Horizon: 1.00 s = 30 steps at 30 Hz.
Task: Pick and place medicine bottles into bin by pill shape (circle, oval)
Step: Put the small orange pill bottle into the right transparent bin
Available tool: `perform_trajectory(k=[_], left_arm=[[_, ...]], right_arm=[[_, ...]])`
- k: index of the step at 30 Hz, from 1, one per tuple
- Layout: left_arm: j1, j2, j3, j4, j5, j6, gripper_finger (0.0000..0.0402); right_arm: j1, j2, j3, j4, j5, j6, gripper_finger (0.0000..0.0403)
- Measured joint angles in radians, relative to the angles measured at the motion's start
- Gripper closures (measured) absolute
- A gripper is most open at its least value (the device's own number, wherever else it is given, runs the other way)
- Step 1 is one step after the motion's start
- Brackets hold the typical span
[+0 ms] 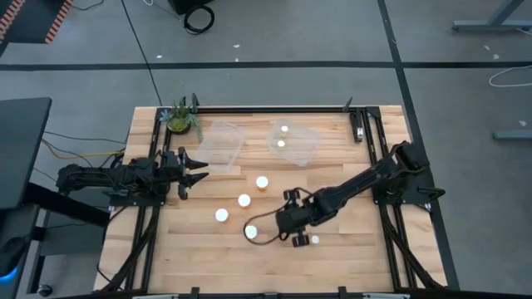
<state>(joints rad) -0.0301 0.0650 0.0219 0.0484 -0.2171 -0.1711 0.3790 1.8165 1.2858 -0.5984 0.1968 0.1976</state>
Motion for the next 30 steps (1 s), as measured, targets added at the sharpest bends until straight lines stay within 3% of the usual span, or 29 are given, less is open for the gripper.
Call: perform_trajectory(k=[16, 24, 30], left_arm=[[0.000, 0.000, 0.000, 0.000, 0.000, 0.000, 0.0230], [0.000, 0.000, 0.000, 0.000, 0.000, 0.000, 0.0230], [0.000, 0.000, 0.000, 0.000, 0.000, 0.000, 0.0230]], right_arm=[[-0.271, -0.202, 0.000, -0.215, 0.293, -0.044, 0.0267], [-0.452, -0.203, -0.035, -0.220, 0.304, -0.107, 0.0266], [-0.560, -0.203, -0.146, -0.155, 0.302, -0.137, 0.0265]])
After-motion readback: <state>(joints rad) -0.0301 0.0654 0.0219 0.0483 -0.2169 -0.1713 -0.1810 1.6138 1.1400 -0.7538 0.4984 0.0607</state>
